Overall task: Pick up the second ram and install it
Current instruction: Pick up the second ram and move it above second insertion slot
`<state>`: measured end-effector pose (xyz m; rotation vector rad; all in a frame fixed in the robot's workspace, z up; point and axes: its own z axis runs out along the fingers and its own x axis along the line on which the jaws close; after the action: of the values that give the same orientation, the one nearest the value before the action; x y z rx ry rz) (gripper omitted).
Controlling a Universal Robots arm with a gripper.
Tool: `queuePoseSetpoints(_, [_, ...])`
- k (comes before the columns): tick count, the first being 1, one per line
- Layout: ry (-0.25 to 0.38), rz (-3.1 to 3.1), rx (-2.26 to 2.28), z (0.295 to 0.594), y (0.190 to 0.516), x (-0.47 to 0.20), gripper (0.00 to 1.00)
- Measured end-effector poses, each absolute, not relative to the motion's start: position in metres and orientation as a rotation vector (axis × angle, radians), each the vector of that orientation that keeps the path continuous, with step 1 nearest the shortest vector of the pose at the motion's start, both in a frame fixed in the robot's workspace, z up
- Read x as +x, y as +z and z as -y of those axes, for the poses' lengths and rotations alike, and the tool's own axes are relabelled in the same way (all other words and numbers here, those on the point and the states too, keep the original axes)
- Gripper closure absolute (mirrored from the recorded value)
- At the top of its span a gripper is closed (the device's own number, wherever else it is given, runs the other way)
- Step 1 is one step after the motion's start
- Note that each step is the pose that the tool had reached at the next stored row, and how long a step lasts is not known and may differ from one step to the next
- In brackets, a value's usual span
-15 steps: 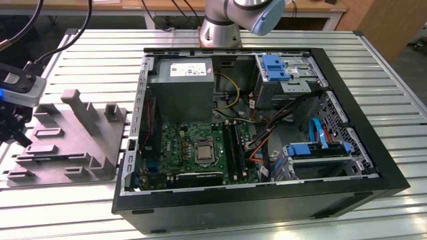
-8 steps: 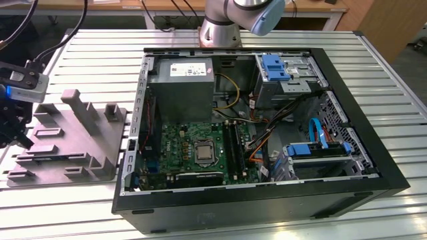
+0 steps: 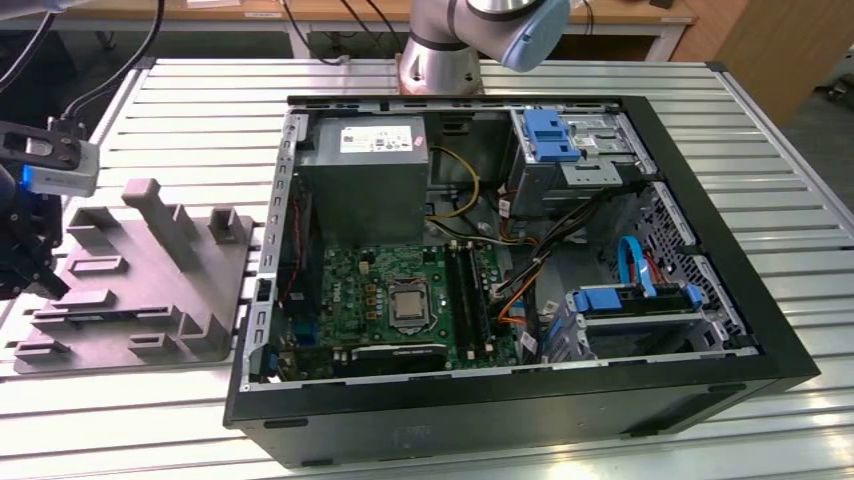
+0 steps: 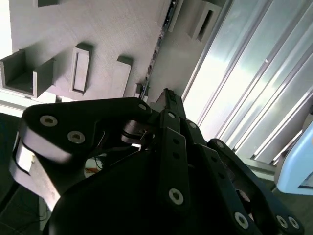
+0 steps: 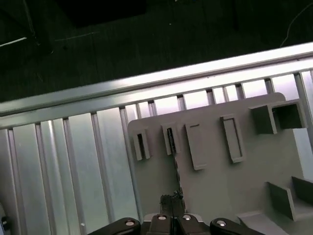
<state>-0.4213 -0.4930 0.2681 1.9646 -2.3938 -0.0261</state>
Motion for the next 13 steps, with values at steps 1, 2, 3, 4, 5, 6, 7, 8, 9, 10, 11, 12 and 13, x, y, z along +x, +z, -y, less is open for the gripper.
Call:
queuePoseSetpoints(1, [-0.026, 2.376, 1.986, 0.493, 0.268, -0.421, 0.90])
queuePoseSetpoints(2, [-0.025, 2.358, 2.007, 0.493, 0.267, -0.421, 0.90])
queuePoseSetpoints(3, [-0.024, 2.341, 2.027, 0.493, 0.267, -0.421, 0.90])
queuePoseSetpoints(4, [-0.024, 2.323, 2.048, 0.493, 0.266, -0.421, 0.90])
queuePoseSetpoints(5, [-0.023, 2.303, 2.069, 0.493, 0.264, -0.421, 0.90])
queuePoseSetpoints(6, [-0.022, 2.286, 2.088, 0.493, 0.263, -0.421, 0.90])
queuePoseSetpoints(7, [-0.022, 2.269, 2.106, 0.493, 0.262, -0.421, 0.90])
queuePoseSetpoints(8, [-0.021, 2.254, 2.122, 0.493, 0.261, -0.421, 0.90])
queuePoseSetpoints(9, [-0.021, 2.243, 2.133, 0.493, 0.260, -0.421, 0.90])
queuePoseSetpoints(10, [-0.021, 2.236, 2.140, 0.493, 0.259, -0.421, 0.90])
queuePoseSetpoints(11, [-0.021, 2.231, 2.146, 0.493, 0.257, -0.421, 0.90])
queuePoseSetpoints(12, [-0.021, 2.229, 2.148, 0.493, 0.255, -0.421, 0.90])
queuePoseSetpoints(13, [-0.021, 2.229, 2.148, 0.493, 0.255, -0.421, 0.90])
